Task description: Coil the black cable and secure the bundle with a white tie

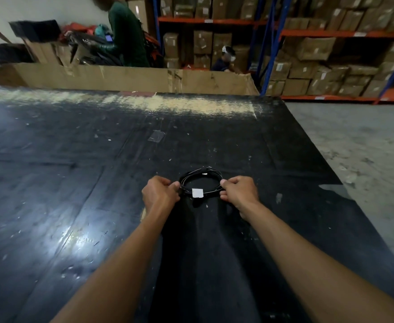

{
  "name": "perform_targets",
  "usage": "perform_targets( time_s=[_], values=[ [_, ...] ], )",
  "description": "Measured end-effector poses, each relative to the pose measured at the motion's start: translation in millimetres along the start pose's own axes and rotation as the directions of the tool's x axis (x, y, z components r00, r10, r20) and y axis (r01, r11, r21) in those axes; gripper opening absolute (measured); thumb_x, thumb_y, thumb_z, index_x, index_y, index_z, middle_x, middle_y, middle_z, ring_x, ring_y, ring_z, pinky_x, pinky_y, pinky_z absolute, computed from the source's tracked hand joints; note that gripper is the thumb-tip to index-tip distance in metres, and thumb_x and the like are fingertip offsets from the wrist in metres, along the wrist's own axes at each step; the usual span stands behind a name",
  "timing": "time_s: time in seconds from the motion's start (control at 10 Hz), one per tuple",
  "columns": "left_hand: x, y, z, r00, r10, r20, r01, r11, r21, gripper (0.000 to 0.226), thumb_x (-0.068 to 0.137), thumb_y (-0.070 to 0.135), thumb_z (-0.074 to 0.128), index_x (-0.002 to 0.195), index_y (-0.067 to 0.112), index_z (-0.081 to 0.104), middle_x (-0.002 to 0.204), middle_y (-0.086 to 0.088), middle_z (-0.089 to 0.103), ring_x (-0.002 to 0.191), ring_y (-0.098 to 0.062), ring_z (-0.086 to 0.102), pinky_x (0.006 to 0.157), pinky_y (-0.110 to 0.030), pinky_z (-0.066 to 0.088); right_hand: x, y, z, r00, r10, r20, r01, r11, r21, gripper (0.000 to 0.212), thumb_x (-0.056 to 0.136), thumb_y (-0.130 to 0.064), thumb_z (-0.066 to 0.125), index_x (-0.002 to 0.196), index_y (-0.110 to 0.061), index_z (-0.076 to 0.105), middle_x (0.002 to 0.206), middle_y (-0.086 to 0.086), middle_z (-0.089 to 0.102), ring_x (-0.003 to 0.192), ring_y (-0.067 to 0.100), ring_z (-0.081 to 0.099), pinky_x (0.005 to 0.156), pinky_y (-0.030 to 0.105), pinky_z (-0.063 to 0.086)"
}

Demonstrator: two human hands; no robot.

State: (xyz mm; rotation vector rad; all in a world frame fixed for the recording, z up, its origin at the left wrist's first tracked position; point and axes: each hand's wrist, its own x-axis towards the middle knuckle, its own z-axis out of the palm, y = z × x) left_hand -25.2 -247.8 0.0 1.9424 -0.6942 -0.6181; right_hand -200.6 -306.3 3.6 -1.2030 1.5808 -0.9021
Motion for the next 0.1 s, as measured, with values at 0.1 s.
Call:
perform_targets(
  time_s=[0.1],
  values=[
    [-26.3,-10.3,-13.9,0.997,0.07,0.02,-0.07,0.997,0.023,0.005,0.085,0.02,0.073,0.08,0.019,0.07,0.06,0.002,0.07,0.046,-0.007,0.065,0.064,-0.03,0.059,-11.0,8.5,-7.7,0.999,-0.046,-0.012,0.046,0.998,-0.033,0.006,0.083,-0.018,0.066,0.078,-0.018,0.067,0.073,0.004,0.073,0.074,0.022,0.073,0.076,0.042,0.061]
  ],
)
